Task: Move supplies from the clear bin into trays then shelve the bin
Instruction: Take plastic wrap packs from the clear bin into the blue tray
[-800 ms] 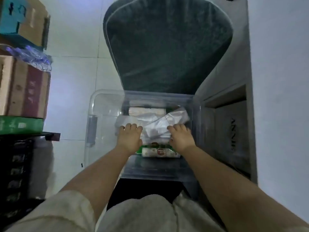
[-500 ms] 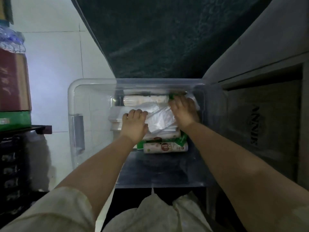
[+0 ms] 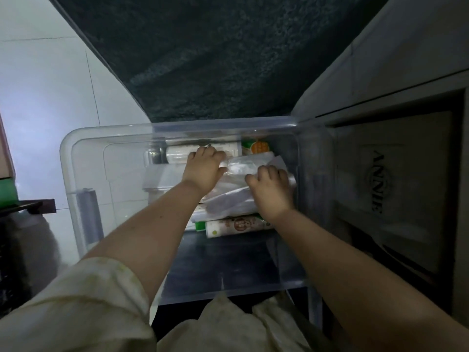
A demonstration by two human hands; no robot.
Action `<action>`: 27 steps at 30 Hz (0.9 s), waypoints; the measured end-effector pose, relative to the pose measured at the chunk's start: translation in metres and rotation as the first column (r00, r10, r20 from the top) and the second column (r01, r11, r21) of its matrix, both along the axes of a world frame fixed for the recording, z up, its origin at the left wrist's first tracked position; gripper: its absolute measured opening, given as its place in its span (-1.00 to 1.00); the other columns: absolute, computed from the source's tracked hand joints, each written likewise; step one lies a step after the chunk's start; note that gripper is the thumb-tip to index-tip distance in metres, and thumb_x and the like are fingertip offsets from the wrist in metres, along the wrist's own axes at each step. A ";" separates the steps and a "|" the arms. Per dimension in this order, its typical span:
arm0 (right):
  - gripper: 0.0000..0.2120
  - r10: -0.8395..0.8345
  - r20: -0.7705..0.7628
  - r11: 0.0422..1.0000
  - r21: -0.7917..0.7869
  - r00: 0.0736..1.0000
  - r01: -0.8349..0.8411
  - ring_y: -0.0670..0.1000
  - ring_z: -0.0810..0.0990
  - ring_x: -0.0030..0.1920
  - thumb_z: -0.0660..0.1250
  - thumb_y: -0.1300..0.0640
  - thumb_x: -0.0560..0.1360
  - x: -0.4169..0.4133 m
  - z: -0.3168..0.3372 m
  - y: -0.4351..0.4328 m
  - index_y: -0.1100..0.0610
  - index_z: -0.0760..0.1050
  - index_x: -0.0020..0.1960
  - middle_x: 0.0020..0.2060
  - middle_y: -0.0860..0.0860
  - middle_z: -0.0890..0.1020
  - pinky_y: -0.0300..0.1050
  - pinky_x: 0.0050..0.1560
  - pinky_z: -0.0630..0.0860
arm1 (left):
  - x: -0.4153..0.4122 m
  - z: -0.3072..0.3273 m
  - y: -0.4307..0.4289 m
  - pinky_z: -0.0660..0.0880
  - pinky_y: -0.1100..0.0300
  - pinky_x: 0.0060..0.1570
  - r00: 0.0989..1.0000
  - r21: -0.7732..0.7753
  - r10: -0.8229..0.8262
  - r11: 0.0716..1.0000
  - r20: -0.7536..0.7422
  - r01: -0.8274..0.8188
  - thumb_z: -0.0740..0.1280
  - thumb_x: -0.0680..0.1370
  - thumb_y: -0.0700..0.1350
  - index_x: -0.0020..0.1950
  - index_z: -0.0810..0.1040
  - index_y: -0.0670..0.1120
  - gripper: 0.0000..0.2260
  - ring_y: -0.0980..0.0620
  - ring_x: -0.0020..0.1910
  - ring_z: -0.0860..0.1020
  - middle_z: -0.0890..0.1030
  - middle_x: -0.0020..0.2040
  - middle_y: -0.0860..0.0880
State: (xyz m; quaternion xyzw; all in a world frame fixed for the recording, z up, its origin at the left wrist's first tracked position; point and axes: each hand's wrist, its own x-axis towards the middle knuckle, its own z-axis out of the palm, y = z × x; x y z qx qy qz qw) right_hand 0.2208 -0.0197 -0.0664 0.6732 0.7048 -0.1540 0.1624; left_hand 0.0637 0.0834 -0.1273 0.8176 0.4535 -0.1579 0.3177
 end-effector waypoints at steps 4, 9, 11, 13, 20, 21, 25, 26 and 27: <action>-0.74 0.116 0.068 0.990 0.078 0.991 -0.121 0.21 0.55 0.05 0.36 0.20 0.22 -0.001 0.004 -0.010 0.09 0.55 -0.09 -0.01 0.14 0.60 0.14 0.09 0.48 | 0.007 0.000 -0.004 0.25 -0.03 0.22 0.999 -0.085 0.027 0.996 -0.038 -0.030 0.32 0.52 0.13 0.37 0.43 0.05 -0.56 -0.13 0.28 0.34 0.45 0.30 -0.08; -0.63 0.074 -0.197 0.990 0.131 0.978 -0.049 0.16 0.55 -0.34 0.44 0.43 0.00 0.008 0.003 -0.012 0.19 0.51 -0.23 -0.39 0.13 0.56 0.08 0.01 0.56 | 0.009 0.005 -0.012 0.26 0.00 0.19 0.999 -0.093 0.045 0.995 -0.015 -0.047 0.40 0.44 0.13 0.17 0.55 0.03 -0.65 -0.11 0.24 0.35 0.46 0.21 -0.06; -0.62 0.030 -0.246 0.991 0.136 0.969 0.004 0.14 0.52 -0.37 0.46 0.42 -0.02 0.009 0.007 -0.013 0.16 0.49 -0.27 -0.40 0.11 0.55 -0.06 -0.20 0.51 | 0.009 0.013 -0.015 0.28 0.03 0.19 0.995 -0.112 0.079 0.991 0.058 -0.072 0.39 0.46 0.08 0.12 0.53 0.01 -0.71 -0.09 0.17 0.45 0.54 0.15 -0.03; -0.65 0.015 -0.274 0.986 0.164 0.961 0.032 0.13 0.52 -0.37 0.47 0.40 0.01 0.008 0.014 -0.015 0.15 0.49 -0.27 -0.39 0.10 0.55 -0.09 -0.24 0.49 | 0.009 0.027 -0.019 0.28 0.05 0.16 0.988 -0.106 0.105 0.990 0.112 -0.093 0.37 0.48 0.06 0.09 0.49 0.00 -0.75 -0.08 0.04 0.54 0.62 0.03 -0.01; -0.79 -0.067 -0.403 0.923 0.322 0.913 0.211 0.14 0.57 -0.25 0.48 0.33 0.21 0.003 0.082 -0.018 0.17 0.52 -0.22 -0.30 0.10 0.60 0.00 -0.16 0.37 | 0.004 0.129 -0.041 0.31 -0.01 0.13 0.976 0.021 0.105 0.994 0.193 -0.111 0.27 0.53 0.00 0.32 0.44 0.11 -0.65 -0.07 0.12 0.51 0.63 0.14 0.02; -0.79 -0.081 -0.415 0.913 0.333 0.906 0.234 0.15 0.57 -0.25 0.49 0.33 0.22 0.002 0.097 -0.019 0.17 0.52 -0.21 -0.29 0.10 0.60 0.00 -0.16 0.37 | 0.002 0.147 -0.045 0.30 -0.01 0.13 0.977 0.038 0.096 0.994 0.191 -0.105 0.25 0.53 0.01 0.34 0.42 0.12 -0.64 -0.07 0.14 0.49 0.61 0.17 0.03; -0.77 -0.101 -0.426 0.878 0.387 0.899 0.282 0.14 0.55 -0.27 0.50 0.35 0.18 -0.004 0.154 -0.026 0.19 0.52 -0.24 -0.33 0.09 0.59 -0.02 -0.17 0.32 | -0.004 0.215 -0.063 0.28 -0.03 0.14 0.986 0.146 0.036 0.987 0.161 -0.060 0.19 0.45 0.26 0.37 0.33 0.12 -0.49 -0.04 0.19 0.45 0.55 0.22 0.05; -0.77 -0.104 -0.425 0.868 0.404 0.899 0.291 0.14 0.54 -0.28 0.50 0.35 0.18 -0.007 0.167 -0.028 0.19 0.52 -0.24 -0.33 0.09 0.58 -0.03 -0.18 0.32 | -0.006 0.228 -0.067 0.29 -0.05 0.15 0.990 0.192 0.005 0.981 0.142 -0.032 0.21 0.40 0.30 0.38 0.31 0.11 -0.42 -0.05 0.20 0.44 0.54 0.23 0.06; -0.78 -0.102 -0.425 0.858 0.420 0.900 0.295 0.14 0.54 -0.28 0.49 0.35 0.18 -0.010 0.179 -0.030 0.19 0.52 -0.24 -0.34 0.09 0.57 -0.02 -0.19 0.32 | -0.008 0.240 -0.070 0.30 -0.06 0.15 0.992 0.236 -0.022 0.972 0.122 -0.007 0.25 0.37 0.30 0.38 0.29 0.11 -0.37 -0.05 0.20 0.44 0.53 0.24 0.05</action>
